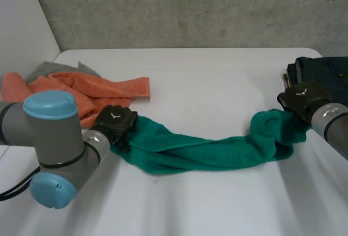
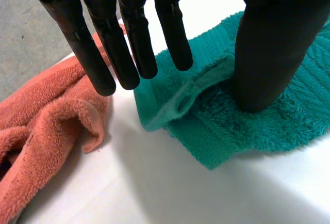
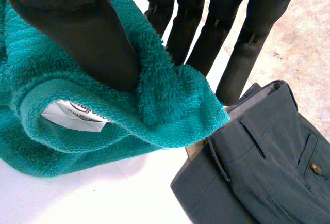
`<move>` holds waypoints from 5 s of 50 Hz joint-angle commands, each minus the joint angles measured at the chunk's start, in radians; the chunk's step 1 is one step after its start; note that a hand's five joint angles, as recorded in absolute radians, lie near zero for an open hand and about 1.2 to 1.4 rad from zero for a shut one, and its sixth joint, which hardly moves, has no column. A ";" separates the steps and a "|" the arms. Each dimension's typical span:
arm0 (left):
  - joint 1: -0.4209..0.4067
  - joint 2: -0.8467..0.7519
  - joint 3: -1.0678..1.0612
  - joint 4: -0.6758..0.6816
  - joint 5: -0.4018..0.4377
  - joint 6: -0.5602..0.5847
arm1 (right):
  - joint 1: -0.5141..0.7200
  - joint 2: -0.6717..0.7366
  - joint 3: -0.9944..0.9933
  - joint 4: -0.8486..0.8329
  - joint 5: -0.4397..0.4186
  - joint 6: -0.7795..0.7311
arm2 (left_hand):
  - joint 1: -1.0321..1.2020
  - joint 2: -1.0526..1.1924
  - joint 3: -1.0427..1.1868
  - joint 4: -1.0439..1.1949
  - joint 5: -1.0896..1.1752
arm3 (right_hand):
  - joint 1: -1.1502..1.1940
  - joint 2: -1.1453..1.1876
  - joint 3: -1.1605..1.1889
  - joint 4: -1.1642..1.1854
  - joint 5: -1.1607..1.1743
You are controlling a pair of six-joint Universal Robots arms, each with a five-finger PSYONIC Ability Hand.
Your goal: Fold the laundry.
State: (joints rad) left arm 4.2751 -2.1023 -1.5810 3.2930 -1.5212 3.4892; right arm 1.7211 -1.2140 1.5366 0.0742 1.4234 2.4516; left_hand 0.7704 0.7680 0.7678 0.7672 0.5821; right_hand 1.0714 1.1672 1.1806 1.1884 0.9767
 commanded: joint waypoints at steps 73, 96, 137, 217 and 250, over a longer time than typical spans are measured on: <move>0.029 0.008 0.538 0.040 -0.068 0.185 | -0.041 0.011 -0.325 -0.115 0.003 -0.194 | 0.626 0.628 0.628 0.629 0.640 | 0.325 0.229 0.216 0.208 0.245; 0.068 0.094 0.278 0.396 -0.089 0.133 | -0.029 0.025 -0.190 -0.541 -0.064 0.024 | 0.626 0.628 0.628 0.629 0.640 | 0.325 0.229 0.216 0.208 0.245; 0.114 0.363 -0.168 -0.264 0.038 0.375 | -0.233 -0.126 0.004 0.438 -0.126 -0.307 | 0.626 0.628 0.628 0.629 0.640 | 0.325 0.229 0.216 0.208 0.245; 0.140 0.382 -0.229 -0.153 0.056 0.519 | -0.152 -0.096 0.146 -0.013 0.012 -0.258 | 0.626 0.628 0.628 0.629 0.640 | 0.325 0.229 0.216 0.208 0.245; 0.058 -0.297 0.521 0.123 -0.088 0.491 | 0.022 0.430 -0.342 -0.395 0.184 -0.201 | 0.626 0.628 0.628 0.629 0.640 | 0.325 0.229 0.216 0.208 0.245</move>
State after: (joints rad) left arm 4.3412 -2.3926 -1.0874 3.3403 -1.6066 3.9783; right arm 1.7403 -0.7996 1.2178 -0.3044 1.5606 2.2506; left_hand 1.1508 1.1965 1.1926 1.2029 0.9959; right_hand 1.0907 1.1746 1.1905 1.1984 1.0214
